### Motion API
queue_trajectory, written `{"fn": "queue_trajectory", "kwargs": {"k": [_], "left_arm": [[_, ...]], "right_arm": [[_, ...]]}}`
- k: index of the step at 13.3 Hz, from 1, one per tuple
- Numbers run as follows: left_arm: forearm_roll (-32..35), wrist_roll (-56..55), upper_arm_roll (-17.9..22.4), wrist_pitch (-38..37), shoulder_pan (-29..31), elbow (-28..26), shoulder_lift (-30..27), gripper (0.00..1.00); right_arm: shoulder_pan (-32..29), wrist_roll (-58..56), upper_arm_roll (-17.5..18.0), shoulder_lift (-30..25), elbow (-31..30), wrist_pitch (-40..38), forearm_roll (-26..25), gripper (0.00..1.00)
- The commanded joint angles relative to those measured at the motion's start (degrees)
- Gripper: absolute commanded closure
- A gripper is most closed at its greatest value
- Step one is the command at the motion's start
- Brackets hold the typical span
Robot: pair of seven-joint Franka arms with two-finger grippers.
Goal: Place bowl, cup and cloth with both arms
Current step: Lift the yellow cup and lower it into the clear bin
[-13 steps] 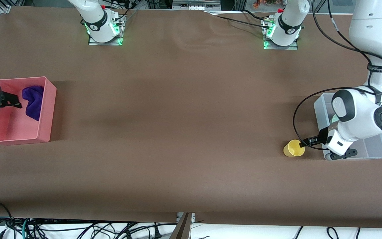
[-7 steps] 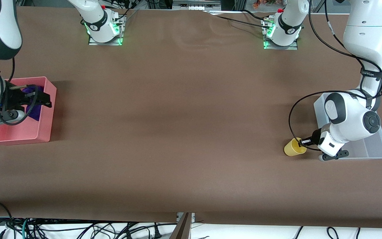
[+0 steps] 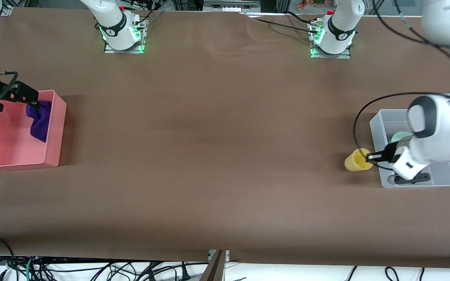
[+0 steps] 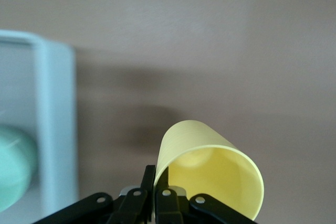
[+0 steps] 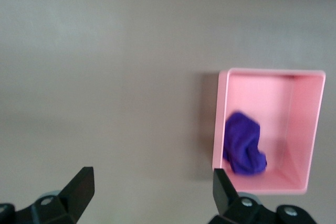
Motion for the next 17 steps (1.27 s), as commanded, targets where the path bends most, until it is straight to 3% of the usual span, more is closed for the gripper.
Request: {"fn": "queue_trajectory", "kwargs": {"k": [1, 4, 7, 10, 14, 15, 16, 17], "left_arm": [[7.8, 4.3, -0.2, -6.7, 1.9, 1.4, -4.1, 1.00], [13.7, 19.0, 1.1, -6.1, 5.3, 0.4, -4.9, 1.00], [13.7, 31.4, 5.4, 3.3, 7.2, -5.9, -3.6, 1.00], [13.5, 32.9, 5.9, 17.1, 8.8, -14.4, -2.4, 1.00], [13.7, 33.2, 5.9, 20.7, 9.1, -16.0, -0.7, 1.00], [13.8, 33.9, 5.9, 20.7, 9.1, -16.0, -0.6, 0.86], [13.7, 34.2, 5.9, 20.7, 9.1, -15.9, -0.6, 0.21], [13.7, 34.4, 5.9, 20.4, 9.1, -15.6, -0.9, 0.00]], "right_arm": [[-0.4, 0.2, 0.9, -0.7, -0.4, -4.0, -0.8, 0.00], [-0.5, 0.0, 0.2, -0.6, -0.2, -3.8, 0.9, 0.00], [-0.5, -0.2, 0.2, 1.6, 3.6, -4.3, 0.5, 0.00], [-0.5, -0.2, 0.3, 2.0, 3.8, -3.5, 0.4, 0.00], [-0.5, -0.4, 0.3, 2.4, 4.2, -3.3, 0.5, 0.00], [-0.5, -0.4, 0.3, 2.5, 4.2, -3.3, 0.5, 0.00], [-0.5, -0.4, 0.3, 2.5, 4.2, -3.3, 0.5, 0.00], [-0.4, -0.3, 0.3, 2.5, 4.2, -3.3, 0.5, 0.00]]}}
